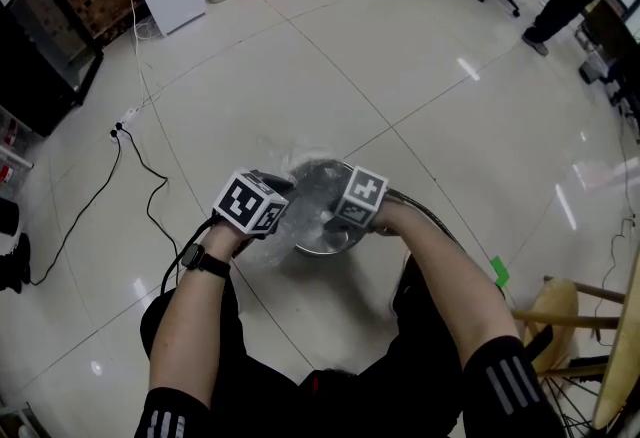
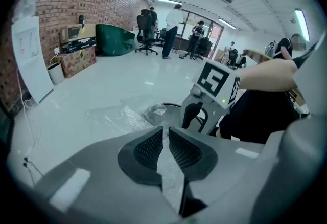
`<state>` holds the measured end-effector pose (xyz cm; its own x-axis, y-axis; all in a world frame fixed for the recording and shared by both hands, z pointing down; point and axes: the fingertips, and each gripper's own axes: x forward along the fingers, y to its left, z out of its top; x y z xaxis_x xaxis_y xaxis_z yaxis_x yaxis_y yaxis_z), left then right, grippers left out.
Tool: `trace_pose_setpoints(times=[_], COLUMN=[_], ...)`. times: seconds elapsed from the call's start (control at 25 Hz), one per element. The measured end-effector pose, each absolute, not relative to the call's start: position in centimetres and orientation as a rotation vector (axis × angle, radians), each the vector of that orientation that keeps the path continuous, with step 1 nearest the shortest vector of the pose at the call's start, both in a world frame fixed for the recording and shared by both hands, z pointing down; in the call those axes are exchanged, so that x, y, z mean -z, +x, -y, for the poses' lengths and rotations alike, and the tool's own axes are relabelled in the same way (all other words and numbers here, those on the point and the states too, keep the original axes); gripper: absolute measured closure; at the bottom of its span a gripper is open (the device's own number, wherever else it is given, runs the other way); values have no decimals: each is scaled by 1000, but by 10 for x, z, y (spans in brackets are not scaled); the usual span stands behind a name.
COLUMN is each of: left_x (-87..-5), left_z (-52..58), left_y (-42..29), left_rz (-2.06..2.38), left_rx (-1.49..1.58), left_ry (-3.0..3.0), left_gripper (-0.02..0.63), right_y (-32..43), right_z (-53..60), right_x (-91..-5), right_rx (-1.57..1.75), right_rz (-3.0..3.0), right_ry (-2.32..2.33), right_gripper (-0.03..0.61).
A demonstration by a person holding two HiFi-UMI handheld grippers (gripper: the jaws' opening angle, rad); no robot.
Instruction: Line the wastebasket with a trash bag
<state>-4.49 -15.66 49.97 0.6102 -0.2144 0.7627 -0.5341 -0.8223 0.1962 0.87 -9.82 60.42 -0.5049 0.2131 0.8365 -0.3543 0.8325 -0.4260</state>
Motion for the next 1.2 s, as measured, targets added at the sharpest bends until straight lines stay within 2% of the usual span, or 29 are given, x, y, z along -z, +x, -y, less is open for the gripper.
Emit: trace_pose_setpoints(times=[0.04,0.28,0.4,0.56,0.72,0.76,0.88,1.2], left_x=[-499,-493,-500,-502,-496,-494,-489,-497], left_z=[154,141,126,112,102,100,92,69], left_y=[-41,-12,-1,18,30,33,40,57], left_rz=[586,503,448,397,350,338,302,200], left_rx=[-1085,-1107,-1149,-1176,-1191,-1187,-1175,-1249], left_ry=[2447,2552,2578,2617,2690,2708,2745,2809], left_gripper=[581,581,581,581,581,581,581,581], right_y=[11,26,39,68,72,70,63,29], right_z=[97,121,128,145,161,162,160,153], right_x=[-590,-487,-463,-457,-455,-455,-463,-477], right_rx=[-690,-721,-724,-703,-716,-737,-850,-1066], right_rz=[2006,2275,2361,2388,2431,2443,2461,2506], right_ry=[111,369,491,667,721,709,652,490], right_gripper=[365,365,372,470,480,470,362,321])
